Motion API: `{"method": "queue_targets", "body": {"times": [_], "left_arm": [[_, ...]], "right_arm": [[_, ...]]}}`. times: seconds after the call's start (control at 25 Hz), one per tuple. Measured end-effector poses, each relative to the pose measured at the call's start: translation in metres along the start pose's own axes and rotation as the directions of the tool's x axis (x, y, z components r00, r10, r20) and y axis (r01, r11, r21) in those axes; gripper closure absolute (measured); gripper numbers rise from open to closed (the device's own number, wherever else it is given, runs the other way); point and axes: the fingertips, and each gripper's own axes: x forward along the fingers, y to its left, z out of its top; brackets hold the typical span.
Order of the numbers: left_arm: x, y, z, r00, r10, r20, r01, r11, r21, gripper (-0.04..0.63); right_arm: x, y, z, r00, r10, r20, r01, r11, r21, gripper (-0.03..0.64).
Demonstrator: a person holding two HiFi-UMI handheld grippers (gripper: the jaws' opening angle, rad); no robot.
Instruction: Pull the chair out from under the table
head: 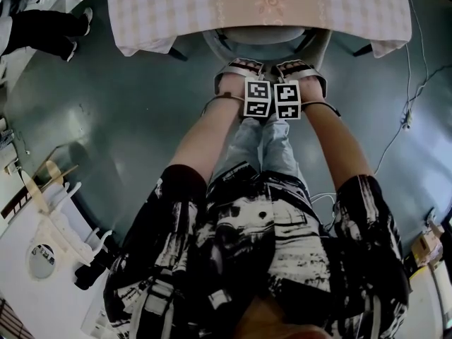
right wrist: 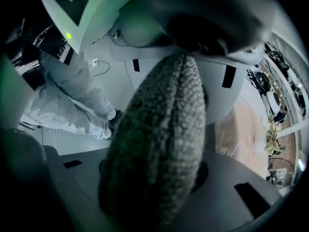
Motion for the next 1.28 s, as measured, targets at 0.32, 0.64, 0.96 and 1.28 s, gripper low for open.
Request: {"method": "queue_targets", "body": {"times": [0.32,0.64,0.96,1.28], "left_arm": [[-0.006,-0.039,0.010,1.000,-0.006,0.005,0.006,1.000,-0.001,0.489],[-0.014,-0.079,0.020,1.000,-0.018,0.010,0.018,1.000,0.014,0.489],[-0.024,-0.130,0.038,0.999,-0.030,0.015,0.029,0.999,0.020,0.489],[-0.035,-0.182,0.057,0.999,-0.030,0.016,0.030,0.999,0.015,0.489]], "right_arm": [[-0.005,0.037,0.015,1.000,0.006,0.000,-0.006,1.000,0.001,0.477],[-0.013,0.075,0.032,1.000,0.012,-0.005,-0.012,1.000,0.018,0.477],[-0.024,0.124,0.050,1.000,0.018,-0.007,-0.018,1.000,0.025,0.476],[-0.037,0.176,0.068,1.000,0.014,-0.001,-0.014,1.000,0.025,0.477]]}}
